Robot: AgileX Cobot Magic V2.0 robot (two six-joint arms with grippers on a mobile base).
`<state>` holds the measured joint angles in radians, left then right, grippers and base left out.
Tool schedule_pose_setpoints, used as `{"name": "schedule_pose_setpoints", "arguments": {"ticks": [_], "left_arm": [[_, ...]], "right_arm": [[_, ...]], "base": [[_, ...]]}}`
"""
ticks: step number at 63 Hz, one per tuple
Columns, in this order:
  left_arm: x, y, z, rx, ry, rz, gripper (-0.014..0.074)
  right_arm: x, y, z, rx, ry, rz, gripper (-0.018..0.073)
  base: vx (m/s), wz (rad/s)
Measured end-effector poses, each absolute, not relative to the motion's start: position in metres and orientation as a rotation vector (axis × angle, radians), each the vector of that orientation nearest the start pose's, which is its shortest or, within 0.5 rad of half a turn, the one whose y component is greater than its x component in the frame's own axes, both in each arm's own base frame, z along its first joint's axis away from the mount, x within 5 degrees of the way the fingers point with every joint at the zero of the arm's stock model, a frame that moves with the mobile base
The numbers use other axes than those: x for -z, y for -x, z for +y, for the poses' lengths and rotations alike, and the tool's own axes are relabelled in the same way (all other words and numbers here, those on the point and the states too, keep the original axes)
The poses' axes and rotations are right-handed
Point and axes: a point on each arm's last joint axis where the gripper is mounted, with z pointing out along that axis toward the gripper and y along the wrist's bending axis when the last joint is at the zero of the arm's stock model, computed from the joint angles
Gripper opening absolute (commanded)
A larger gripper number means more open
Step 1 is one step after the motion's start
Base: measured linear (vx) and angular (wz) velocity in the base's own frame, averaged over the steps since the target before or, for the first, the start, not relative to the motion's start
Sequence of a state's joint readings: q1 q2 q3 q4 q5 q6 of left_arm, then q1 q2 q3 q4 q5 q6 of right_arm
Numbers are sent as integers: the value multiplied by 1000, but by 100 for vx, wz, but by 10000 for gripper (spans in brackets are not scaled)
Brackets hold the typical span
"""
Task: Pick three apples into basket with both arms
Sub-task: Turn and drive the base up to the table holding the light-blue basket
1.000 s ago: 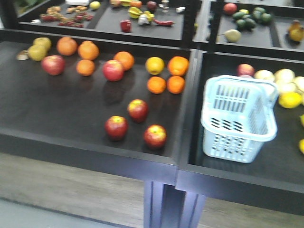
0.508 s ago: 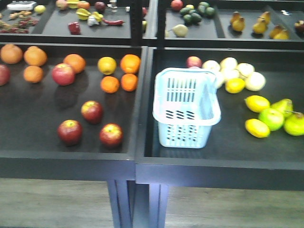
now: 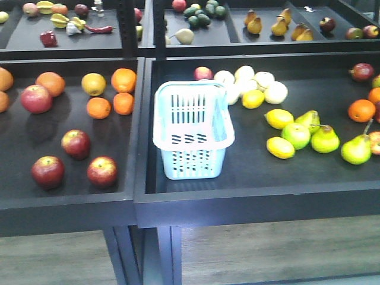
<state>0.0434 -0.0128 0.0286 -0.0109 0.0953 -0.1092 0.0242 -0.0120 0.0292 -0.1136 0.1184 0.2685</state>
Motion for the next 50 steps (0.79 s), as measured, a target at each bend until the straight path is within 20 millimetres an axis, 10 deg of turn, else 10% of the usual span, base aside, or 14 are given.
{"name": "schedule_pose_setpoints", "arguments": {"ticks": [50], "left_arm": [[-196,-57,2,61,129,1590,-6]], "right_arm": [[-193,-57,0,-128,-117,1616,-4]], "base": [[5,-18]]}}
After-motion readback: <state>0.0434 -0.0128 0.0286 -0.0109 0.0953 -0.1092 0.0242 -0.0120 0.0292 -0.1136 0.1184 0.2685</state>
